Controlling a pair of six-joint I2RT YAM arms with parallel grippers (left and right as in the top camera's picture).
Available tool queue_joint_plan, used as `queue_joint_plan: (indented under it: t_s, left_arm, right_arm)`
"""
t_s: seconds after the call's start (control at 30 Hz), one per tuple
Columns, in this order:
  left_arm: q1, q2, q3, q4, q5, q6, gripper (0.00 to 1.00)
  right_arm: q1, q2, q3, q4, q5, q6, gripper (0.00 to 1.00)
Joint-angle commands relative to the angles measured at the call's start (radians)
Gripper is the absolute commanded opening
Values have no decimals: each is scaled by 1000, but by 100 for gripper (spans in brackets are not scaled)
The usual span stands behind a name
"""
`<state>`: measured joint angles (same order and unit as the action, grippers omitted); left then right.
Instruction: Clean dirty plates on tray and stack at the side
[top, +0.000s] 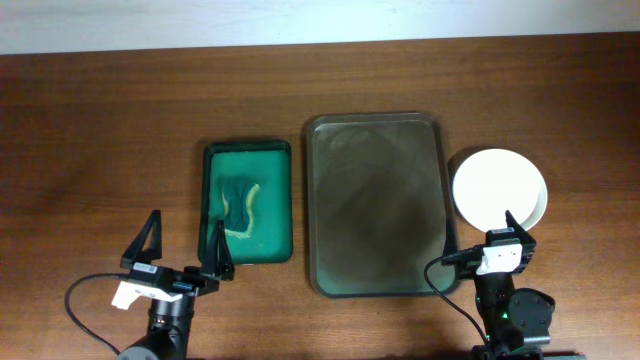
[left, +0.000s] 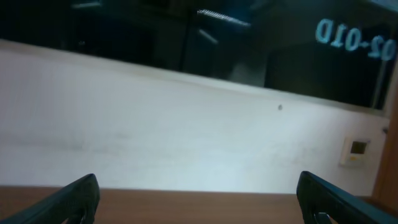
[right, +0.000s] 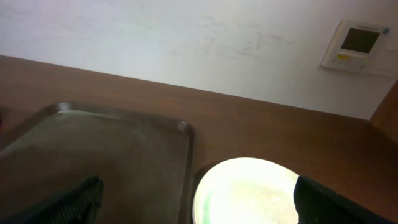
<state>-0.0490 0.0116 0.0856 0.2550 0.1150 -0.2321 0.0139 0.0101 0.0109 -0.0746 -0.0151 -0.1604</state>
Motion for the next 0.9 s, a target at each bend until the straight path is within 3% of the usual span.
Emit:
queue_joint_plan:
  t_s: [0.0,0.13,0.23,0.37,0.87]
  left_arm:
    - [24,-6,-76,-89,-36,-6,99]
    - [24,-6,-76,-338,-125,-5,99]
    - [24,-6,-77,-340,-122,137,99]
    - [24,-6,-76,-340,-121,222,99]
    - [-2,-6,-76,-339,-114,229,99]
  right_arm:
    - [5,-6,-5,-5,5,0,98]
    - [6,-6,-5,-5,5,0,98]
    - [6,-6,-5,-5,5,0,98]
    - [6,-6,-5,-5,5,0,98]
    - [6,-6,-5,-5,5,0,98]
